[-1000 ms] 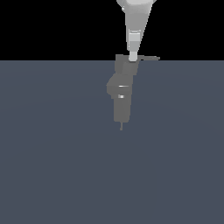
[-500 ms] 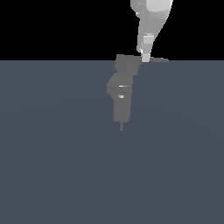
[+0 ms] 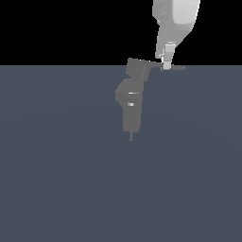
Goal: Turn on the faucet by rotating a designated handle.
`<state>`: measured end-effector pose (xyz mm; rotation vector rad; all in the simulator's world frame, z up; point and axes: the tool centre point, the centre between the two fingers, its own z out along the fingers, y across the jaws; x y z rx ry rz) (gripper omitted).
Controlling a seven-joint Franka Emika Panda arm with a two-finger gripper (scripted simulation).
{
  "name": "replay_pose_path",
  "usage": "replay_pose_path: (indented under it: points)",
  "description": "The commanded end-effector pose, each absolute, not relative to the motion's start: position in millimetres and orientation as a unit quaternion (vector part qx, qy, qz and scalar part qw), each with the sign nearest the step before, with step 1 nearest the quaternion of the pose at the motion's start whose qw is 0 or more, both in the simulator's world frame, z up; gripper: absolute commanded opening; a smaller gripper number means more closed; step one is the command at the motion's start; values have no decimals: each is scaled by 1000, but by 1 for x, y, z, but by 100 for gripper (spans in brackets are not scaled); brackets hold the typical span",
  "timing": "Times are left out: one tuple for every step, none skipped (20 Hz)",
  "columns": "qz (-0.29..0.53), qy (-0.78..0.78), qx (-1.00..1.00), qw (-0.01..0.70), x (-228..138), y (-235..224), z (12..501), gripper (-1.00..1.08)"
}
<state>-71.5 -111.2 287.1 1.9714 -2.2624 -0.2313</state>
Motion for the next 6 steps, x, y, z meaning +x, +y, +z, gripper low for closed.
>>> replay_pose_path:
  points:
    - [-75, -760, 642, 65, -68, -137, 286, -100]
    - [-75, -760, 642, 65, -66, -141, 286, -100]
    - [-74, -761, 642, 65, -64, -145, 286, -100]
    - [-74, -761, 641, 65, -62, -149, 285, -100]
    - [-74, -761, 641, 65, -60, -153, 285, -100]
    - [-74, -761, 641, 65, -60, -153, 285, -100]
